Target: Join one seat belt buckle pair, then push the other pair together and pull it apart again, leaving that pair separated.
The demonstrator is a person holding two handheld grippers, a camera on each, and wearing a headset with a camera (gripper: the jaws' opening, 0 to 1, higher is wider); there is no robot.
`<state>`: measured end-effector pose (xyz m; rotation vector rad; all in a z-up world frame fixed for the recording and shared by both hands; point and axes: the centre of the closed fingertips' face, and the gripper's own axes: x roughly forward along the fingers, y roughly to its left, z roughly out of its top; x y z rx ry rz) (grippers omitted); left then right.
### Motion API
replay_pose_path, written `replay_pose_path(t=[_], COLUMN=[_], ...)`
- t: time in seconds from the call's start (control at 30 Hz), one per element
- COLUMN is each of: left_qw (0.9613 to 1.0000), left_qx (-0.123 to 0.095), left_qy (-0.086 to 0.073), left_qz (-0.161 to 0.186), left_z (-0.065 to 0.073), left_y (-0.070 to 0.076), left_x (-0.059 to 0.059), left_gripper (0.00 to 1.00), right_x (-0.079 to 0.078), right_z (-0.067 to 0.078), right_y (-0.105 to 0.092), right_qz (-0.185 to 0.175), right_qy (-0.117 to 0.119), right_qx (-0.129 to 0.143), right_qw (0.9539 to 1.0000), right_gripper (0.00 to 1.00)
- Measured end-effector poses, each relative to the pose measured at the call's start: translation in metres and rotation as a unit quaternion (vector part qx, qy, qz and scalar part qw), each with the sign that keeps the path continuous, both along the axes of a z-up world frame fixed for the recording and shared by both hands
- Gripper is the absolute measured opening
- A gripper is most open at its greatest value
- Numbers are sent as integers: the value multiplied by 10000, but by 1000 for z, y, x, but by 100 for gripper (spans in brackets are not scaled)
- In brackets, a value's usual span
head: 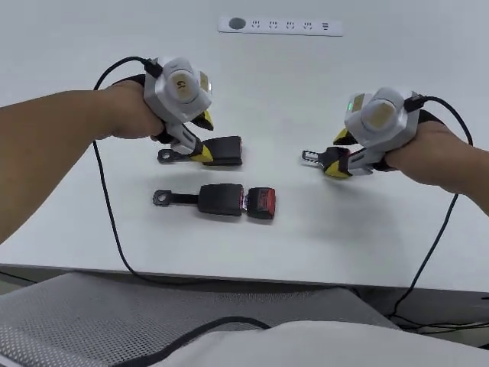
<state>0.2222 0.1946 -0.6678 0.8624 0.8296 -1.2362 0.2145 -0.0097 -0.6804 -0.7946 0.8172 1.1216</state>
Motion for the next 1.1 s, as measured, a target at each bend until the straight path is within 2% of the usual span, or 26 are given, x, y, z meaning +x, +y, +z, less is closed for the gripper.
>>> replay_pose_path(t=[0.07,0.23,0.27,0.33,0.43,0.57,0.63,0.73,0.93,1.1], left_qw=[9999,9998,9997,9997,9996,9990,9987,9989,9984,9983], left_qx=[75,65,50,46,105,194,229,260,368,378], left_qy=[37,190,226,223,213,239,231,267,273,295], left_qz=[-72,-84,-32,-117,-161,-327,-384,-292,-320,-321], left_z=[-7,-18,-18,-18,-20,-24,-24,-25,-26,-26], left_y=[4,6,5,3,-1,-1,-1,-1,-1,-1], left_x=[1,3,4,2,-2,-2,-3,-2,-4,-5], left_gripper=[38,34,34,33,33,33,33,32,31,31], right_x=[-1,1,3,4,1,-1,-2,-1,-2,-1], right_z=[-3,-16,-14,-14,-14,-15,-15,-15,-15,-14], right_y=[-2,-6,-5,-7,-3,-3,-5,-4,-6,-6], right_qz=[47,86,107,102,368,528,530,530,537,539], right_qy=[0,129,174,249,309,416,466,517,523,529], right_qx=[-57,-133,-55,-58,-182,-288,-306,-320,-269,-231], right_qw=[10000,9998,9998,9996,9987,9973,9970,9967,9968,9969], right_gripper=[33,34,34,34,34,33,33,33,33,33])
